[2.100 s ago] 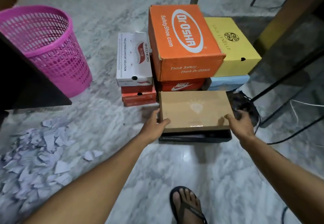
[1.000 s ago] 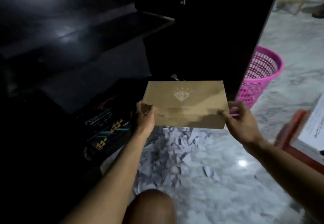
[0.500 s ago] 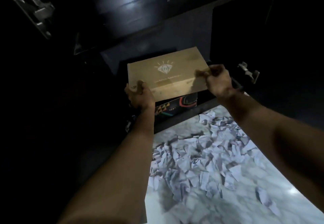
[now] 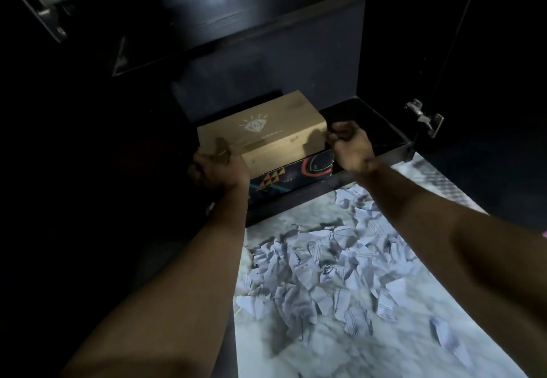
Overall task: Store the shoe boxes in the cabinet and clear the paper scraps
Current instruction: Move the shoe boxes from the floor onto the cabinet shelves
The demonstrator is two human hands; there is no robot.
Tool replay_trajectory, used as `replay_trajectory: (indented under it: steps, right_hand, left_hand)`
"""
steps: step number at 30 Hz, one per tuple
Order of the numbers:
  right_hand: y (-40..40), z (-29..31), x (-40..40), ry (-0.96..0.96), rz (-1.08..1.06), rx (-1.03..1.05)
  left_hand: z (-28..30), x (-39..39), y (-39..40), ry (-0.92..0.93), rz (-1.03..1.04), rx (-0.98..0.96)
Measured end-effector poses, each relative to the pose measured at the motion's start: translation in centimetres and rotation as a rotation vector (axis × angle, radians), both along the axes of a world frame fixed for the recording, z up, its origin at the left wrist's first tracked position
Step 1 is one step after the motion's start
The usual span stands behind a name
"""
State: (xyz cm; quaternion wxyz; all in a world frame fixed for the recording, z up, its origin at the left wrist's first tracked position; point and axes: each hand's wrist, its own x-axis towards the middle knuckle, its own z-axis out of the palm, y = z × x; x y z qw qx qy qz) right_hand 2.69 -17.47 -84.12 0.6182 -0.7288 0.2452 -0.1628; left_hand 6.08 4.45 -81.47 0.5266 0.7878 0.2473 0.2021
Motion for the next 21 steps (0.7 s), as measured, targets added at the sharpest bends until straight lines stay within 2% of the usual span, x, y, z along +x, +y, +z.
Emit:
replay_trajectory:
  steps: [4,6,8,11,15,21]
  right_hand:
    - [-1.7,1.0,-5.6,-0.054,0.006,-0.068]
    - [-3.1,1.5,-9.7,-0.064,0.040,-0.074]
    - [-4.5,2.2,-14.4,0.003,0.035,-0.198]
    - [-6.4,2.5,-22.1,0.050,-0.009,-0.287]
    - [-8.3,2.2,-32.8,0.118,-0.159,-0.268]
    - [-7.8,-0.6,-49.8,0.248,-0.463,-0.222]
  left_hand:
    - [2.5,-2.7,-2.6,-0.136,-0.094,0.105]
    - [2.5,-4.0,-4.6,-0.251,-0.272,0.093]
    - [2.3,-6.0,-7.2,-0.284,-0.469,0.068]
    - [1.8,-10.4,-11.8,-0.247,-0.774,0.059]
    - [0.5,-17.8,-16.3,-0.083,-1.185,0.075]
    - [-1.7,-30.1,-21.2,0.086,-1.591,0.124]
